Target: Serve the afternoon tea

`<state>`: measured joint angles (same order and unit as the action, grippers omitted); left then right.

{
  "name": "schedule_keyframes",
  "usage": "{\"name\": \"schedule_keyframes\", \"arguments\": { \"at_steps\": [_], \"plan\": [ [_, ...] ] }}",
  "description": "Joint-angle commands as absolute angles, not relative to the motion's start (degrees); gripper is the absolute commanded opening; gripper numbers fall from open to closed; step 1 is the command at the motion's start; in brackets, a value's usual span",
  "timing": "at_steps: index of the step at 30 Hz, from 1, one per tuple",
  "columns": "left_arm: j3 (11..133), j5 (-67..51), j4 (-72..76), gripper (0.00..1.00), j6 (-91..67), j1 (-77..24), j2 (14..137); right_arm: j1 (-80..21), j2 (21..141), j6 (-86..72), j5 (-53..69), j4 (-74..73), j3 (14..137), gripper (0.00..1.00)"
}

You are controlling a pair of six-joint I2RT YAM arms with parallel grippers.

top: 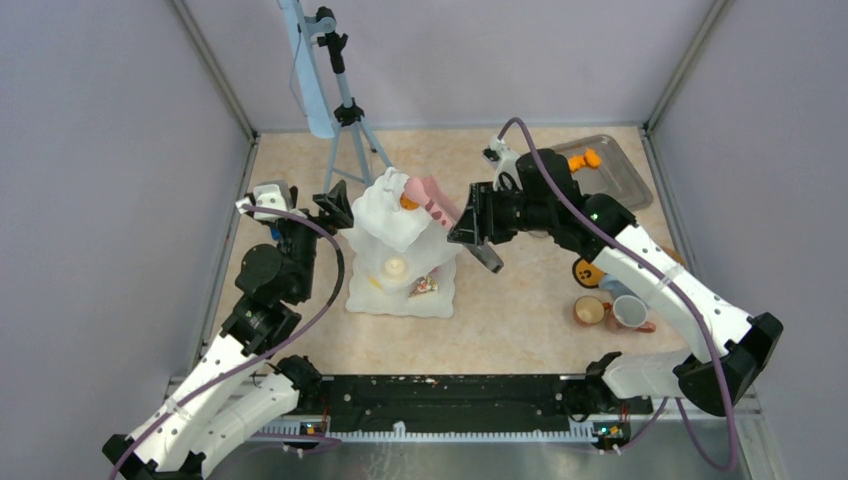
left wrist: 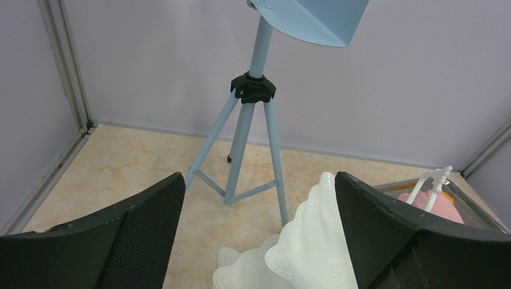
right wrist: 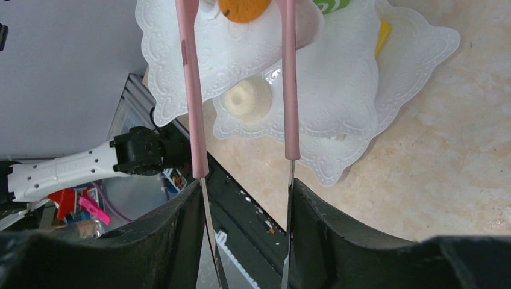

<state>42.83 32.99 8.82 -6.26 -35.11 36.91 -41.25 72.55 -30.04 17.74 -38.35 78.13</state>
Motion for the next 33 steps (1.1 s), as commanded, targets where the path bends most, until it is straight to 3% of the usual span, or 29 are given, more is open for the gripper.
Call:
{"name": "schedule_keyframes", "arguments": {
  "at_steps": [1,11,17,25,33],
  "plan": [
    [42.6,32.6,10.1,0.99,-5.9,-34.9,36.9,-42.1,71.5,-29.7,18.3,-34.6,81.3,0.51],
    [42.6,32.5,10.2,0.99,-5.8,-34.8,36.9,-40.0,66.3,-28.0,6.4,-41.2,86.4,0.51],
    [42.7,30.8,10.0,0.99,-6.5,-34.8,37.6,-15.8,64.1,-22.1,8.1,-48.0,85.8,0.5],
    [43.4,28.8,9.4,0.99,-6.9,-34.8,38.0,-1.6,77.6,-20.2,-0.7,-43.8,82.8,0.51],
    [43.6,27.9,9.2,0.99,-6.9,-34.9,37.9,-0.3,95.2,-20.2,-2.5,-39.0,85.3,0.5]
  ]
}}
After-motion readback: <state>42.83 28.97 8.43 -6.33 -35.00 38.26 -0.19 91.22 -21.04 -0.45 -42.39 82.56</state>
